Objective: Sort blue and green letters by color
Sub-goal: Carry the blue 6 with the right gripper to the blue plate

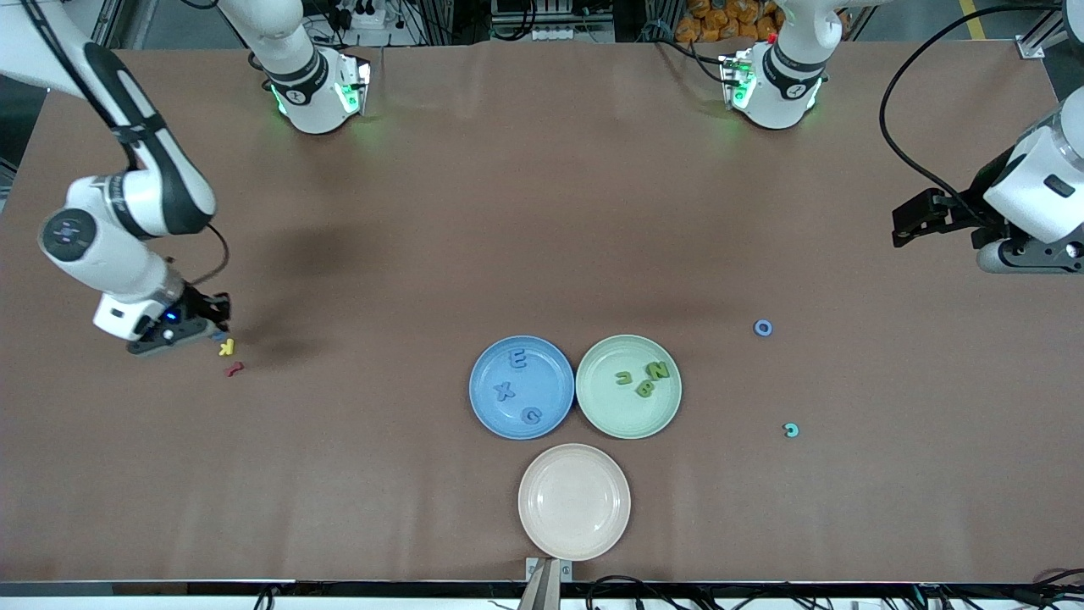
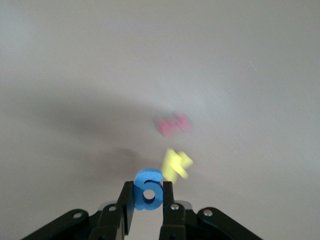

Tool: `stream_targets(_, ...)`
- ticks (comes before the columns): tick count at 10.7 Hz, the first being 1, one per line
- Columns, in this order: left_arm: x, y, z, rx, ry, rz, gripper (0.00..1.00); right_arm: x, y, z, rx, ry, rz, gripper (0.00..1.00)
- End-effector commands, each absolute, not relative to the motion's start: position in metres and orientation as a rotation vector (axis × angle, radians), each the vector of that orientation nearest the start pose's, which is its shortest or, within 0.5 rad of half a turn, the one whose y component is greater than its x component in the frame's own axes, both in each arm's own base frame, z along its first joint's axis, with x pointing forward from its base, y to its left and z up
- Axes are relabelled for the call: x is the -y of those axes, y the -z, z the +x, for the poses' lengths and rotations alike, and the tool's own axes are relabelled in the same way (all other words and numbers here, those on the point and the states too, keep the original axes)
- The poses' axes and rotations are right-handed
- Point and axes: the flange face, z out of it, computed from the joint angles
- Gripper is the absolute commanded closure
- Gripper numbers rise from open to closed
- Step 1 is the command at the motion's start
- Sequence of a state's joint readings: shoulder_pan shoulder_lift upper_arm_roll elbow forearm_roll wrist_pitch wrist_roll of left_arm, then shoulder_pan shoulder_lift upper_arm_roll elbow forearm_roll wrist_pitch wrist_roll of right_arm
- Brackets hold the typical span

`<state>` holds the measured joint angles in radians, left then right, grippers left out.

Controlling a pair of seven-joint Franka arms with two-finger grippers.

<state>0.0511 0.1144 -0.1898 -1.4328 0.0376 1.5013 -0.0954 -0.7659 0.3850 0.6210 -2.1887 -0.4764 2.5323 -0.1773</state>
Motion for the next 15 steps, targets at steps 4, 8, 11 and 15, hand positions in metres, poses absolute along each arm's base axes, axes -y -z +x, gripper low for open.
stream_targets(4,0.067,-0.611,0.583,-0.073,-0.077,-3.143,0.00,-0.123,-0.249,0.643,0.211,0.098,-3.111,1.00)
stream_targets(8,0.065,-0.610,0.584,-0.068,-0.079,-3.143,0.00,-0.218,-0.270,0.661,-0.017,0.036,-3.036,1.00)
stream_targets(11,0.064,-0.610,0.584,-0.067,-0.079,-3.139,0.00,-0.283,-0.275,0.669,-0.188,-0.012,-2.902,1.00)
stream_targets(15,0.064,-0.610,0.585,-0.067,-0.076,-3.138,0.00,-0.347,-0.263,0.675,-0.569,0.023,-2.793,1.00)
